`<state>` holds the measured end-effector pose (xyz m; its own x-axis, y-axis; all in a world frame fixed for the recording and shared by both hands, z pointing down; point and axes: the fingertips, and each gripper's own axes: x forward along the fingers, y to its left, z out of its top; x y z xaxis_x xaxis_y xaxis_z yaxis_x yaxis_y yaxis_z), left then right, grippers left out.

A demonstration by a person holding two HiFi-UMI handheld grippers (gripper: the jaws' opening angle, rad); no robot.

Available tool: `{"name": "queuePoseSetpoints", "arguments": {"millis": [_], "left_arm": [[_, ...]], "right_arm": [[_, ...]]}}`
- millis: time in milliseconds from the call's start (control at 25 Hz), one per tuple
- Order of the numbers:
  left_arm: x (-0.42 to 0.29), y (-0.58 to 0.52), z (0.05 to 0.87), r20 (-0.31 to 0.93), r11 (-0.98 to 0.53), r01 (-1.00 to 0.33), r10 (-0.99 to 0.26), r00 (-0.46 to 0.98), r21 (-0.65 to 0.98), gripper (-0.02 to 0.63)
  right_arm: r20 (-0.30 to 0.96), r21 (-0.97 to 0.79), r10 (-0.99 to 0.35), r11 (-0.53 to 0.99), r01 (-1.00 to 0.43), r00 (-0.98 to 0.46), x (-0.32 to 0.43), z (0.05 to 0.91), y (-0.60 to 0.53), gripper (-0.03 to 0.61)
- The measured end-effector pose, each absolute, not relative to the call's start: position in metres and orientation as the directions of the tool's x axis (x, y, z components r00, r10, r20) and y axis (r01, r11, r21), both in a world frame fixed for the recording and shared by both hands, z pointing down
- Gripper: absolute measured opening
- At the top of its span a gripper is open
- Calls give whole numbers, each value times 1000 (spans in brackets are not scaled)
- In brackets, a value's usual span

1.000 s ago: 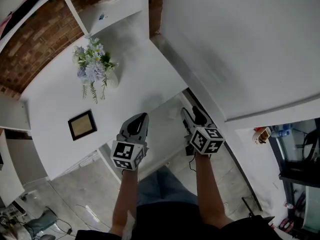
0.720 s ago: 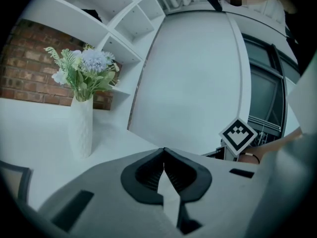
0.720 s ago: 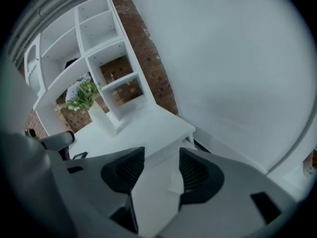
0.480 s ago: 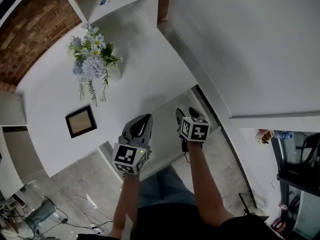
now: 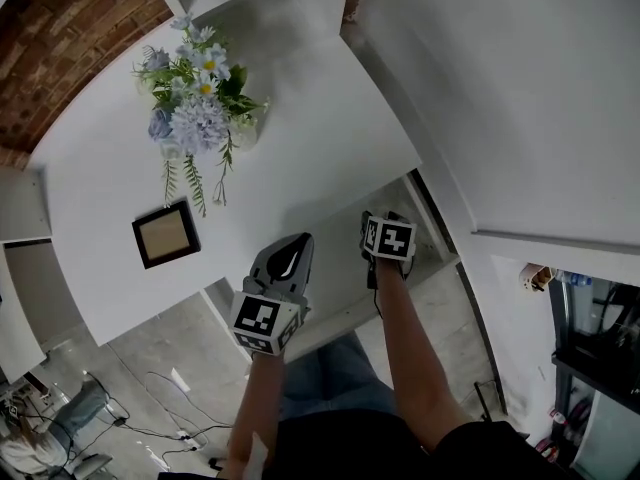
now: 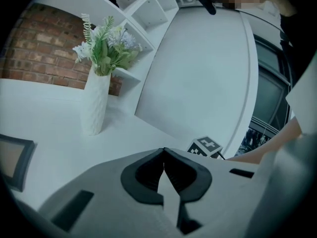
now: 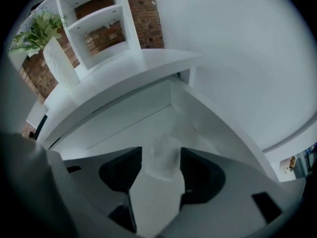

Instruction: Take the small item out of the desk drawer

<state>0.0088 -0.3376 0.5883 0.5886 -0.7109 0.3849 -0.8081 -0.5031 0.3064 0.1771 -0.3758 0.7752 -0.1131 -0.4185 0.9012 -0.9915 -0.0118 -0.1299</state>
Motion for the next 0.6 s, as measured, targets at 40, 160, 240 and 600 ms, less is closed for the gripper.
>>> {"name": "queuePoseSetpoints", "arguments": {"millis": [40,160,240,600], "left_arm": [[8,-337,590,386,-501,-808,-710,588,309,9],[4,-336,593,391,-494,-810,-710,585,316,9],[0,-335,595,395,-487,-814,-712,580,317,9],[-6,-331,595,401,-480,-819,-715,573,316,9]], "right_arm": [[907,-120,-408,-17,-993,-103,178,780,-376,233],[920,-88,-387,-33,-996,-68,181,790,-380,233],[924,-70,-378,-40,-997,-50,184,794,-381,228],[921,-77,-386,-56,-995,-50,186,794,-378,160]]}}
